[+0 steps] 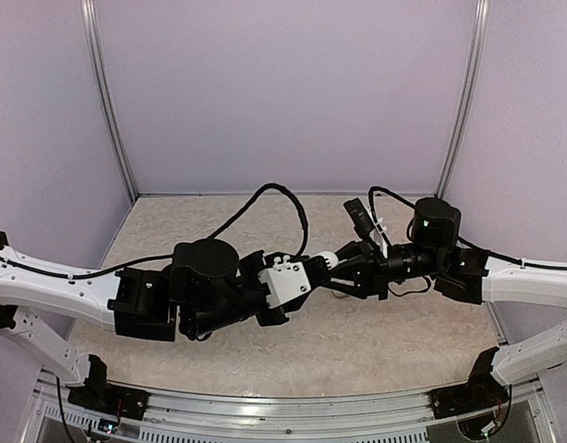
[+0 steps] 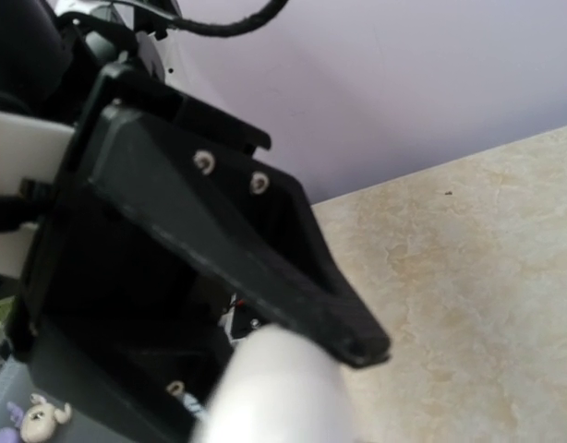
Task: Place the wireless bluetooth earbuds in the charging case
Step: Pass from the right arm to the left, then place the charging case with the earbuds at the center of the board.
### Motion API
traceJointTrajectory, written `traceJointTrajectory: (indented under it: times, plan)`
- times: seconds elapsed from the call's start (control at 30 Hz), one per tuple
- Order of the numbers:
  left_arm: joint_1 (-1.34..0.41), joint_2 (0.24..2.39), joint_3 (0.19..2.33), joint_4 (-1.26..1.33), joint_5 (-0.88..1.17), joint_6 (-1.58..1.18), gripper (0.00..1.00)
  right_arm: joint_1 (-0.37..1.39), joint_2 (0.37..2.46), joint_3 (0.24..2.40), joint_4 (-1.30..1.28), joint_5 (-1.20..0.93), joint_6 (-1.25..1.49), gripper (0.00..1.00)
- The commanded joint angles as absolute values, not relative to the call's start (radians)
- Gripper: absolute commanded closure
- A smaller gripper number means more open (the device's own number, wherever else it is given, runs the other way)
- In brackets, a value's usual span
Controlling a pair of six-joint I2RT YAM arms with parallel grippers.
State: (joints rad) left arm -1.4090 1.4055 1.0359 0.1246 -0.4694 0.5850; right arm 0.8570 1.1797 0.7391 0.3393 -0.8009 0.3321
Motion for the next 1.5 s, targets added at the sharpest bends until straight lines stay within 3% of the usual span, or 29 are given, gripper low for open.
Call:
traceJointTrajectory:
  times: [0.0,0.17,0.53,0.9,1.1,1.47]
  plan:
    - [-1.387,1.381,1.035,0.107,-0.305,0.499,0.77,0.829,1.147,0.75,0.307,-0.784,0.309,0.55]
    - [-1.308,1.338,0.964,0.124,-0.119,0.379,0.77,0.762,1.072,0.744,0.289,-0.755,0.285,0.31]
    - [-1.185,1.516,0.912,0.197,0.137,0.226,0.77,0.669,0.909,0.698,0.252,-0.643,0.262,0.14]
    - [-1.075,1.905,1.149,0.165,0.358,0.197,0.77,0.64,0.827,0.66,0.215,-0.532,0.264,0.07]
    - [-1.061,2.109,1.341,0.061,0.396,0.221,0.77,0.635,0.812,0.651,0.206,-0.537,0.26,0.06]
    - [-1.033,2.298,1.544,-0.051,0.394,0.23,0.77,0.633,0.817,0.641,0.206,-0.554,0.255,0.04]
